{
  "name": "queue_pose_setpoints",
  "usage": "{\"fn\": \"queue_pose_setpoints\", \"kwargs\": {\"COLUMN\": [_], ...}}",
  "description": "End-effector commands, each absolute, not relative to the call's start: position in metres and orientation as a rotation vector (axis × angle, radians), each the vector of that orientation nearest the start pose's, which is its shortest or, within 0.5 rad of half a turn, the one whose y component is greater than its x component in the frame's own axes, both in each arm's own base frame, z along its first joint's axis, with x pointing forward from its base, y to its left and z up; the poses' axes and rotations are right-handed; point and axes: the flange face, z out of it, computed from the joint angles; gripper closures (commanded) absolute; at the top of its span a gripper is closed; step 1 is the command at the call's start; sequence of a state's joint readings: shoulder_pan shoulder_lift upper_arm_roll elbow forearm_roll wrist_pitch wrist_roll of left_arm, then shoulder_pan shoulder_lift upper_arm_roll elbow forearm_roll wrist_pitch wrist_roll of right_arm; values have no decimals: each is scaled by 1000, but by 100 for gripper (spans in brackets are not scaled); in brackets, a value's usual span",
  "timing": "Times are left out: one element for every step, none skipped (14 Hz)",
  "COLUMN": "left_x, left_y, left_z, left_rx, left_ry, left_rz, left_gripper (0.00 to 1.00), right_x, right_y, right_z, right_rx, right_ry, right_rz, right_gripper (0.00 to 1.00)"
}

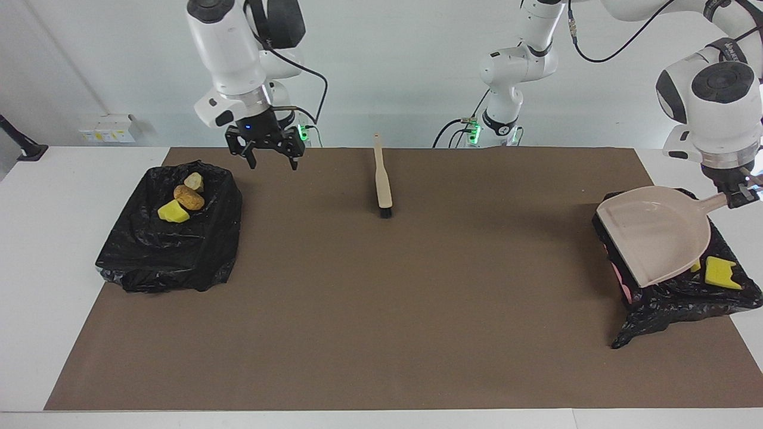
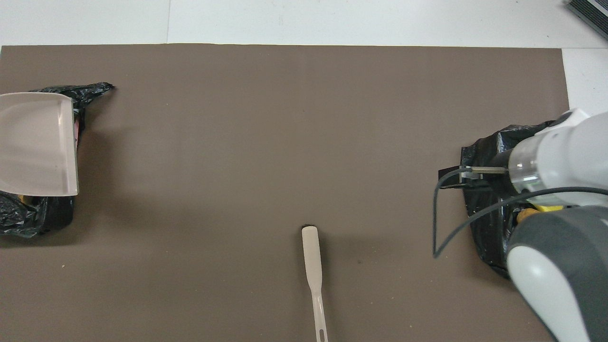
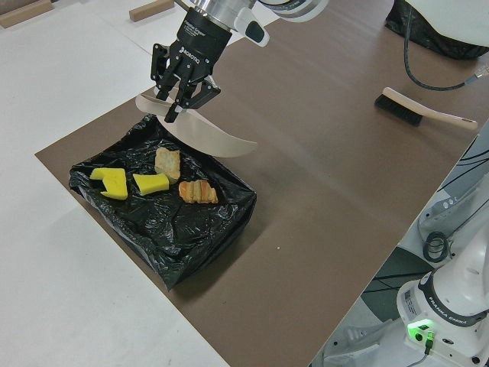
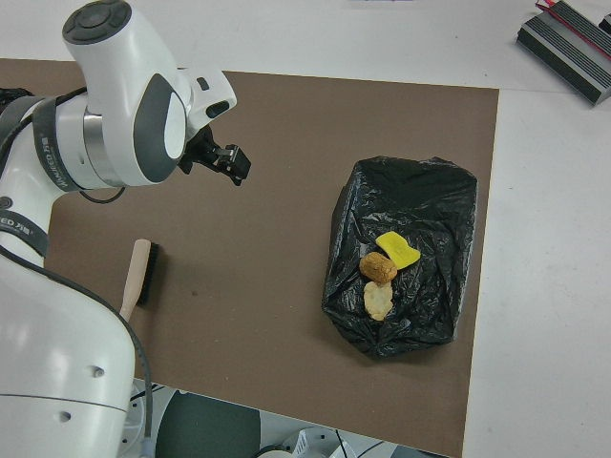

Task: Sweep and dump trash in bin
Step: 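Tip the dustpan into the bag while the right gripper releases the brush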

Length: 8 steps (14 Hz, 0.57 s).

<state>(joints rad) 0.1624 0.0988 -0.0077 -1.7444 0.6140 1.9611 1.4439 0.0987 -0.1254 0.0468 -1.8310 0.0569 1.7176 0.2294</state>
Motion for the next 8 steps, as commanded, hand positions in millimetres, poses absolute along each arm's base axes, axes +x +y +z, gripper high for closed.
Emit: {"fn": "queue_pose_setpoints", "kwargs": {"left_x": [577, 574, 571, 569, 568, 568, 566, 566], "left_y": [112, 105, 100, 90, 79, 59, 47, 22], "left_z": [511, 505, 501, 492, 480, 465, 451, 440], "left_rx": [-2198, -2302, -2390, -2449, -2512, -2570, -2651, -2723], "left_ry": [1638, 1583, 1534, 1504, 1447, 1373, 1255, 1140], "left_rz": [337, 280, 247, 238, 249, 257, 254, 238], "left_gripper": [100, 100, 100, 100, 100, 100, 100, 100], "right_x": [523, 522, 521, 520, 521, 529, 535, 536], "right_y": [30, 10, -3, -12, -15, -19, -22, -22], "right_z": [601, 607, 620, 628, 639, 640, 642, 648], "right_rx": [-3104, -3101, -3105, -3129, -3175, -3205, -3220, -3213], "right_ry": [143, 168, 157, 122, 67, 46, 49, 42], "right_rz": [1, 14, 1, 9, 1, 30, 33, 17], "right_gripper": [0, 0, 0, 0, 0, 0, 0, 0]}}
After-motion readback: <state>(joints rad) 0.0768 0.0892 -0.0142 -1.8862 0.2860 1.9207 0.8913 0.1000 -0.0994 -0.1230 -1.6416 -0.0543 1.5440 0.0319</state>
